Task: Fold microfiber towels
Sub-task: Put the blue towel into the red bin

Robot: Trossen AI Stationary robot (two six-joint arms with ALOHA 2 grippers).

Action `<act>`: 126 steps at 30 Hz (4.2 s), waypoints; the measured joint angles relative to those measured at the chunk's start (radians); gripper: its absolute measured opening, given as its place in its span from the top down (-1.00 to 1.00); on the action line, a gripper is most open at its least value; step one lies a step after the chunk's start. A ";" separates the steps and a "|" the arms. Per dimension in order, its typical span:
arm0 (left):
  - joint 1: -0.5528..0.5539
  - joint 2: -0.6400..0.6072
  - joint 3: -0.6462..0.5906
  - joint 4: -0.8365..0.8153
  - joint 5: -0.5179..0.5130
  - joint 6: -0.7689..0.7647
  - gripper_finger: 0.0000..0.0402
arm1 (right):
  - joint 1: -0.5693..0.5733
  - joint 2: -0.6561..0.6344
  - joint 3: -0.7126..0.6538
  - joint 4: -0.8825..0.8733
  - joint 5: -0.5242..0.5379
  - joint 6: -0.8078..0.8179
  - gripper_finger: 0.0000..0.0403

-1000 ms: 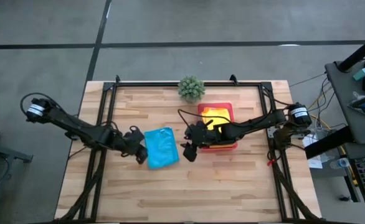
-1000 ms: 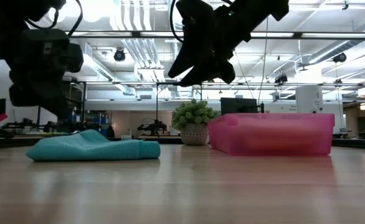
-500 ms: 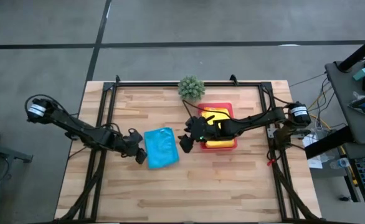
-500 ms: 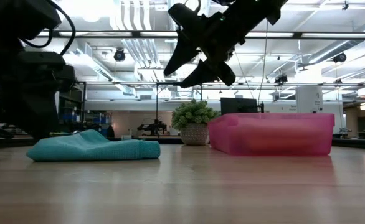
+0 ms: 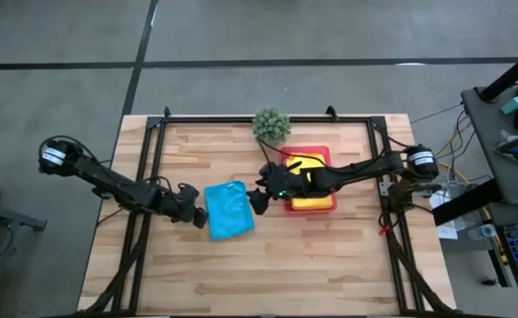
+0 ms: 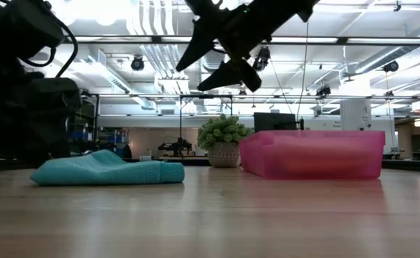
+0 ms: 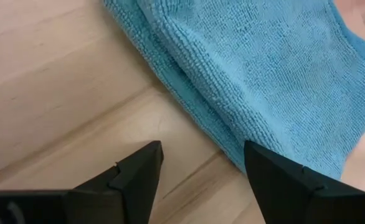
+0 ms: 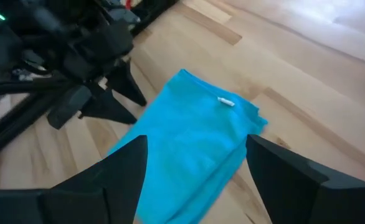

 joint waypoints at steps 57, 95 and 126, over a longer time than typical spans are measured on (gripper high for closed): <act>0.007 -0.086 -0.048 0.197 -0.001 -0.117 -0.26 | -0.039 0.433 0.353 -0.315 -0.036 0.042 -0.21; 0.010 0.295 -0.040 0.542 -0.119 -0.096 0.59 | -0.034 0.500 0.350 -0.100 -0.175 -0.005 0.22; 0.013 0.264 0.194 0.682 -0.196 0.369 0.99 | 0.119 0.197 0.350 -0.511 0.107 -0.090 0.92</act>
